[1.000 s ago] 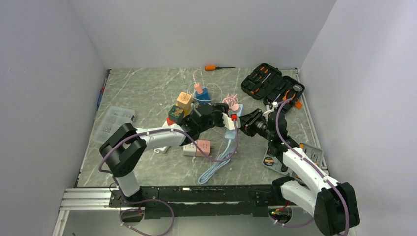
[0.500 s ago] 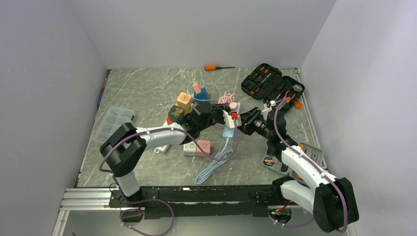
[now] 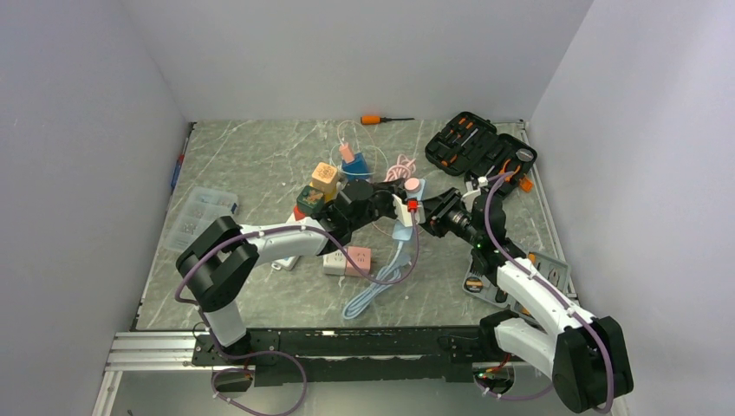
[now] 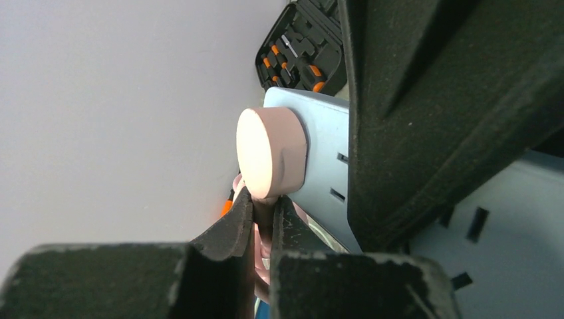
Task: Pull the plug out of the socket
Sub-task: Remove the plug from the socket.
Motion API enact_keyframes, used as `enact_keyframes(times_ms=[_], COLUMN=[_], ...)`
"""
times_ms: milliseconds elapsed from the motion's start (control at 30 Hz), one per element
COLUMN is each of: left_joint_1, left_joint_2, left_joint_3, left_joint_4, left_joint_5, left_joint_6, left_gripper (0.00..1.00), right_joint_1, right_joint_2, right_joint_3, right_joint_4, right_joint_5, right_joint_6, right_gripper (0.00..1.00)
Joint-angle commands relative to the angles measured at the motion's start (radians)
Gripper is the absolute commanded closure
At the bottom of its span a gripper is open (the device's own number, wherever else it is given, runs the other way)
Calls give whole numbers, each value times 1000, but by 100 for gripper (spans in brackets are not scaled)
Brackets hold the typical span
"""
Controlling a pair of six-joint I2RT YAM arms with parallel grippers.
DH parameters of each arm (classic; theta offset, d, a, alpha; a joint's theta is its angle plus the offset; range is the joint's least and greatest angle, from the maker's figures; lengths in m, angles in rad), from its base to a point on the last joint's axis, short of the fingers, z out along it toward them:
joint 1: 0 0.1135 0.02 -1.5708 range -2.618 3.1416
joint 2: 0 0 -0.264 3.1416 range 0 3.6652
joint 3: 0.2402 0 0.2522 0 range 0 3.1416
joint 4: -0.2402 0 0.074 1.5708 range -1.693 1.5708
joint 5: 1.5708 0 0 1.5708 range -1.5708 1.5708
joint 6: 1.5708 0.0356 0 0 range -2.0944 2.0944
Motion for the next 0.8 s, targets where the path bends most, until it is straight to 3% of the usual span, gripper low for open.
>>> enact_keyframes(times_ms=[0,200,367,767], left_joint_1=[22,41,61,47], left_joint_2=[-82,-136,-156,-129], left_joint_3=[-18,-27,-49,-89], left_joint_4=[153,136,138,237], left_joint_5=[-53,-93,-96,-48], left_joint_6=[27,-23,-21,107], left_gripper=[100,100,100,100], right_joint_1=[-4,-53,-70,-79], right_joint_2=[-30,60,80,136], right_joint_3=[-8,-98,-120,-71], right_joint_4=[48,97,39,-92], right_joint_5=[-46,-35,0,32], right_joint_6=[46,39,4,17], right_gripper=[100,100,100,100])
